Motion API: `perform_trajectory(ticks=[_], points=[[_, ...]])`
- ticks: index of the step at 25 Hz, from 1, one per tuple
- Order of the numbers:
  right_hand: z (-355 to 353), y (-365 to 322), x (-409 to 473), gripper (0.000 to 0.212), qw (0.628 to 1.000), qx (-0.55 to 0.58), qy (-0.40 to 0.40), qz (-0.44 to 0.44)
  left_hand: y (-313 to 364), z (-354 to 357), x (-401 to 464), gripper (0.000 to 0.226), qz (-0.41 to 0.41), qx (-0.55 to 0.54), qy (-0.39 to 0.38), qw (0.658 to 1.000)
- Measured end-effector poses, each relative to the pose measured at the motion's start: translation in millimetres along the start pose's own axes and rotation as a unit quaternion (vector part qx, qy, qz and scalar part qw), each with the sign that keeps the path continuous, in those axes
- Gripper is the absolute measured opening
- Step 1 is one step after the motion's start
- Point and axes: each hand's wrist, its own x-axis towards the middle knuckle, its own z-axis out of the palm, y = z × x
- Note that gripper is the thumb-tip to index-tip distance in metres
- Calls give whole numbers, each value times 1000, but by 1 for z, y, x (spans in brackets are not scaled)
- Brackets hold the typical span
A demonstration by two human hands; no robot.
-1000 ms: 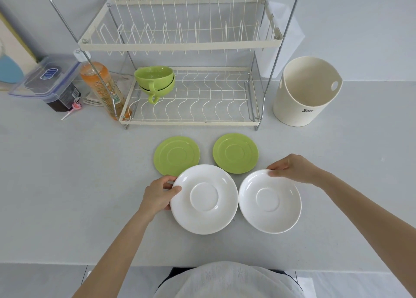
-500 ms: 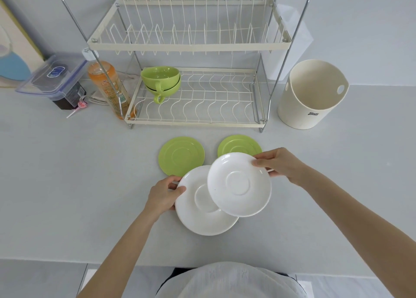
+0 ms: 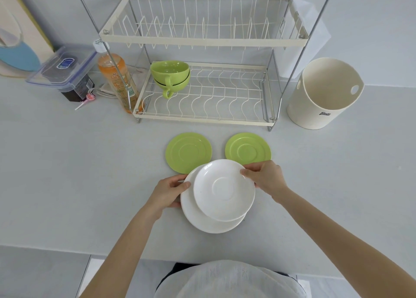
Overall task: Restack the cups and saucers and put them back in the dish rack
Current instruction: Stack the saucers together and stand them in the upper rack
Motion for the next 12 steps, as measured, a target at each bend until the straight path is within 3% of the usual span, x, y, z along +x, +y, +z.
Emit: perform_trajectory(ticks=[4,12], points=[[11,-7,-6,20,990,-127,35,-54,2,-2,-1,29,-14,-8,-5,1000],[25,-1,-7,28,985,-156,44,-61,5,-2,-3,25,-15,2,-21,1000]])
